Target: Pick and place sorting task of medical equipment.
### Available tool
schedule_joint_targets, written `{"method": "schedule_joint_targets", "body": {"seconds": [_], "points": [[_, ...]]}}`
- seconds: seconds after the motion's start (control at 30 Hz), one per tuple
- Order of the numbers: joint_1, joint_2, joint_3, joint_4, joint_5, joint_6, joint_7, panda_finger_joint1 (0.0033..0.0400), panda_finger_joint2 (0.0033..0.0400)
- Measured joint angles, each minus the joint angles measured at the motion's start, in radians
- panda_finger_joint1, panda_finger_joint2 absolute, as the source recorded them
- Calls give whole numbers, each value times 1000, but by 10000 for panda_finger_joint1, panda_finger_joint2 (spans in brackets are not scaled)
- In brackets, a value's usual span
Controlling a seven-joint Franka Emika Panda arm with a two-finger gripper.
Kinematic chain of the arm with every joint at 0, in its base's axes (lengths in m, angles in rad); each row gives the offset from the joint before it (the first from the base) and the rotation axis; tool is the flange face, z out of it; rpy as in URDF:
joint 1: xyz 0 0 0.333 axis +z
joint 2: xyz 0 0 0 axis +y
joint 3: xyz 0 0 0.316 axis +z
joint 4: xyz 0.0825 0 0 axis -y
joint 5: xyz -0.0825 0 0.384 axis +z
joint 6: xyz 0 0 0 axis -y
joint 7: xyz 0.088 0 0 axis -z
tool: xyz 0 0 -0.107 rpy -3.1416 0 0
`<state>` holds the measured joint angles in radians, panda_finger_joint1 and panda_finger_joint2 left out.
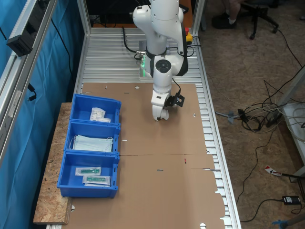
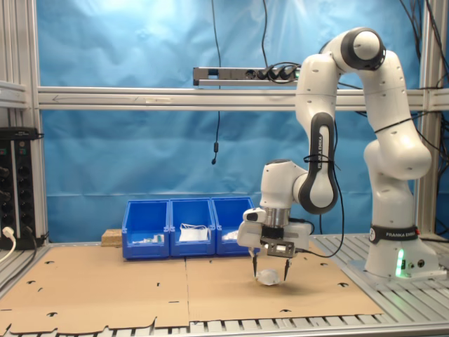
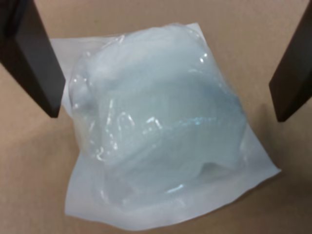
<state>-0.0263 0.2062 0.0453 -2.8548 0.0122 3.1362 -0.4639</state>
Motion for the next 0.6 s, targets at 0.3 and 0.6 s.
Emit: {"method": "schedule_joint_targets", "body": {"seconds": [0.3, 0.6], "points": [[0, 6, -1, 0, 0, 0, 0, 400, 400], [0, 9, -2, 0, 0, 0, 0, 400, 400]]}}
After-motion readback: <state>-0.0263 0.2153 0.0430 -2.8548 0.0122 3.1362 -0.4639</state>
